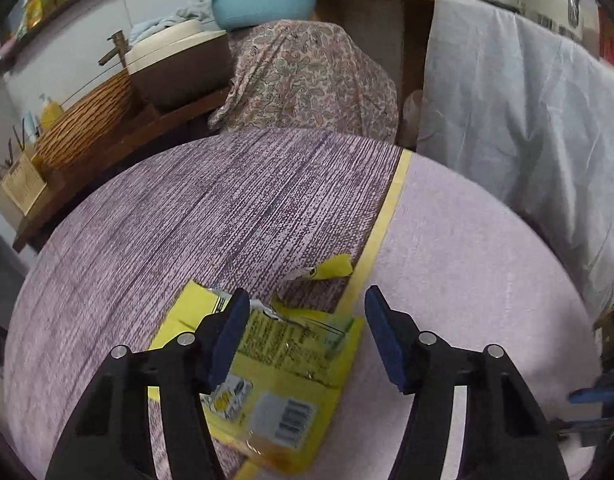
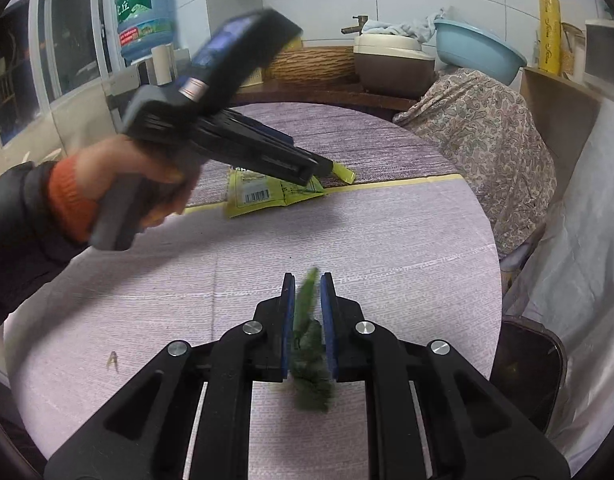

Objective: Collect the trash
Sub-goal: 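Grasp the yellow chip wrapper with the left tool while the right tool grasps the green vegetable scrap, then carry wrapper and vegetable scrap over the bin and release both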

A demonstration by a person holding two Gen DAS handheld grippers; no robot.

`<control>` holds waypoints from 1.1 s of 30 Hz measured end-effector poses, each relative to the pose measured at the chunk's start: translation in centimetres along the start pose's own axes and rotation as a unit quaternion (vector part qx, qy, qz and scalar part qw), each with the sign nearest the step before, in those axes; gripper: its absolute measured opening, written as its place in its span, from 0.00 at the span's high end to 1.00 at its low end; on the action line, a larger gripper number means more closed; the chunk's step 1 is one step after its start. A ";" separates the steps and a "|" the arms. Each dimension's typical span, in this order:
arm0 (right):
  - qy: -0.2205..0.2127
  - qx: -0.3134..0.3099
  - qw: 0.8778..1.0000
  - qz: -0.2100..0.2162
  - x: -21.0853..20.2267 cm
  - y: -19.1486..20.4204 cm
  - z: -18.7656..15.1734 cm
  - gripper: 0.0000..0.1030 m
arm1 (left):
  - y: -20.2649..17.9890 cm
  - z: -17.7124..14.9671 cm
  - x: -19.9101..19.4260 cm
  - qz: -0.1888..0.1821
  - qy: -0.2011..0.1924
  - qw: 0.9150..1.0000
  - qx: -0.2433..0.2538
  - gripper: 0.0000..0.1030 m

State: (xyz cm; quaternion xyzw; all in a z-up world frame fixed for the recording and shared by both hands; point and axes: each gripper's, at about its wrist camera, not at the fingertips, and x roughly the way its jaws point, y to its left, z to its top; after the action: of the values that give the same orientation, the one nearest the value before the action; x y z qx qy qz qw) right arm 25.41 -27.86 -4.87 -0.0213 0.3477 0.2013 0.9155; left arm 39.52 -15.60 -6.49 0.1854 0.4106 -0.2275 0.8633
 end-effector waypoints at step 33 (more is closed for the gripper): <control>0.066 -0.021 0.997 0.027 3.6 1.4 -2.2 0.89 | -1.0 -3.8 -5.5 -0.088 -0.041 0.995 -0.027 0.98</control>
State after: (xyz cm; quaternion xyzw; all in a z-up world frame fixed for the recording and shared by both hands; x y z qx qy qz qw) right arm 25.91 -25.67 -8.76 -0.0444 0.4038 0.2317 0.8839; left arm 33.51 -13.17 -4.47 0.1150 0.3955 -0.2990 0.8607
